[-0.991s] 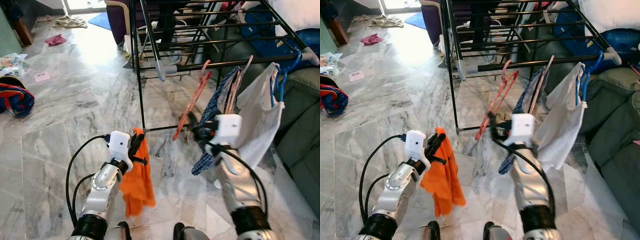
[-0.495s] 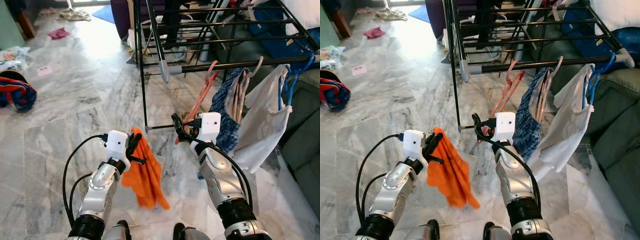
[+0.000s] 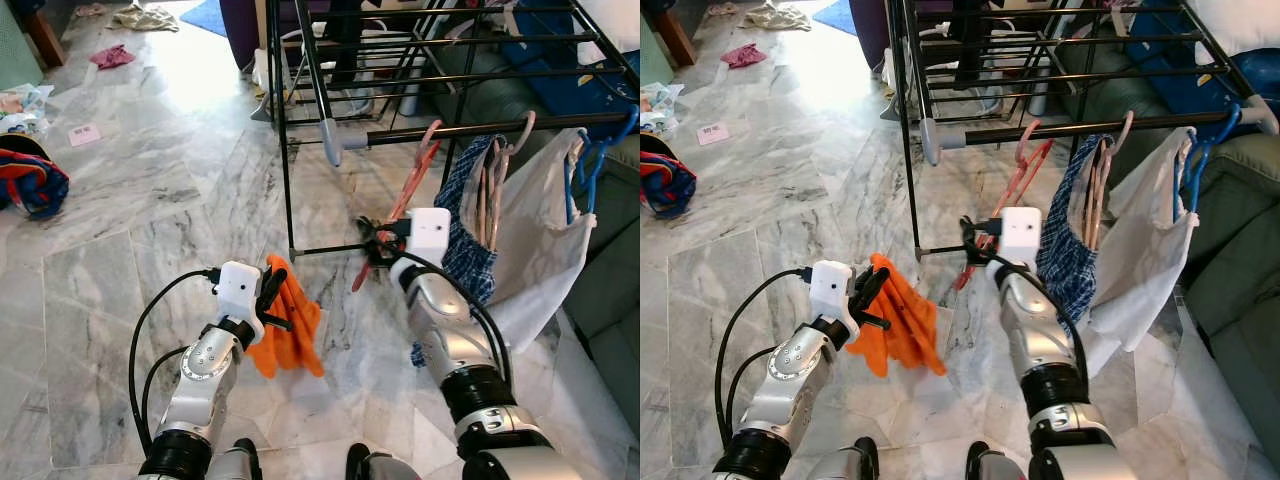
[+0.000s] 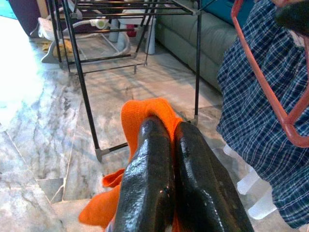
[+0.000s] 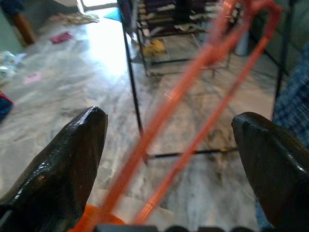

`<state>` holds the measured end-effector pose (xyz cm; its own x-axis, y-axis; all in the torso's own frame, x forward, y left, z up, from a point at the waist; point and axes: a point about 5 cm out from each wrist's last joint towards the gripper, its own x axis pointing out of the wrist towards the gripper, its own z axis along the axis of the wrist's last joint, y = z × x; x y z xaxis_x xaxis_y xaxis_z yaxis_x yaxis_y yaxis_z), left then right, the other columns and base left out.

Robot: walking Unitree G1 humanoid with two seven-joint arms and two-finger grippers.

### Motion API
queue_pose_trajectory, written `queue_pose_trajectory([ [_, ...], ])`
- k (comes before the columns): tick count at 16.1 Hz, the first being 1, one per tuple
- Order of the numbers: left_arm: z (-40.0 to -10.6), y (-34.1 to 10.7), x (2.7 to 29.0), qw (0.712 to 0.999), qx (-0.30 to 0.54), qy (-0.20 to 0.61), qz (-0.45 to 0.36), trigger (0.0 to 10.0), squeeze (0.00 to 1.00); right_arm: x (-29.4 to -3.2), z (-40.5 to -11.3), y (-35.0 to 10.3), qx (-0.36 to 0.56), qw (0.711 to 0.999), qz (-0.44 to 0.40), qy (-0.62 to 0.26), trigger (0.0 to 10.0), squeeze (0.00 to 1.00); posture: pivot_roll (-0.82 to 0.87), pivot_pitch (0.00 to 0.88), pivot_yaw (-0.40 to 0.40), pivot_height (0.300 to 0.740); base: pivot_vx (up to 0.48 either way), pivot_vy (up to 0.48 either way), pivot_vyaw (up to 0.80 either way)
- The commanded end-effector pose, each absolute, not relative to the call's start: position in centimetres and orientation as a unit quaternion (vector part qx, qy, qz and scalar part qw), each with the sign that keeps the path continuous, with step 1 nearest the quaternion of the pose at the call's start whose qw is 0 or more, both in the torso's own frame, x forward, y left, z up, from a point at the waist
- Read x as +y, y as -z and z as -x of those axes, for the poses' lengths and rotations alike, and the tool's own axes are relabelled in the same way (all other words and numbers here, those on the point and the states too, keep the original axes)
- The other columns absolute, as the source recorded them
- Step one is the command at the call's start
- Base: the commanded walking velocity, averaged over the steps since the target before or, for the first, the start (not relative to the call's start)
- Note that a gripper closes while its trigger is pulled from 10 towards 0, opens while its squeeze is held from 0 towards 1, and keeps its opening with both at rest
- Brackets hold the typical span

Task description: Hang hanger

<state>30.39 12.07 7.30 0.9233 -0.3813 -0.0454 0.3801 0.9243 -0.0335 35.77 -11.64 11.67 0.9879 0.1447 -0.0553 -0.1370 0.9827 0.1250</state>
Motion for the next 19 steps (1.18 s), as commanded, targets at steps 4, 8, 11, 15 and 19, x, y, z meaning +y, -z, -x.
queue_pose_trajectory([
  [4,-30.3,-7.2,11.9,0.981,0.028,0.193,0.010,10.0,0.00,-14.3,-35.2,-10.2,0.058,0.996,-0.060,-0.026,10.0,0.00,0.05,0.190,-0.035,0.740,0.000,0.000,0.00],
  [8,-30.5,-7.3,11.7,0.980,0.029,0.198,0.009,10.0,0.00,-16.6,-34.4,-10.1,0.053,0.998,-0.044,0.000,10.0,0.00,0.04,0.180,-0.031,0.740,0.000,0.000,0.00],
  [11,-30.6,-7.3,11.5,0.979,0.030,0.203,0.007,10.0,0.00,-16.8,-34.8,-10.1,0.060,0.997,-0.036,-0.011,10.0,0.00,0.03,0.177,-0.029,0.740,0.000,0.000,0.00],
  [15,-30.7,-7.3,11.3,0.978,0.031,0.204,0.006,10.0,0.00,-17.4,-36.4,-11.2,0.078,0.995,0.000,-0.054,10.0,0.00,0.04,0.173,-0.031,0.740,0.000,0.000,0.00],
  [19,-30.6,-7.2,11.6,0.980,0.031,0.197,0.005,10.0,0.00,-18.3,-37.6,-12.6,0.087,0.992,0.032,-0.081,10.0,0.00,0.05,0.174,-0.041,0.740,0.000,0.000,0.00],
])
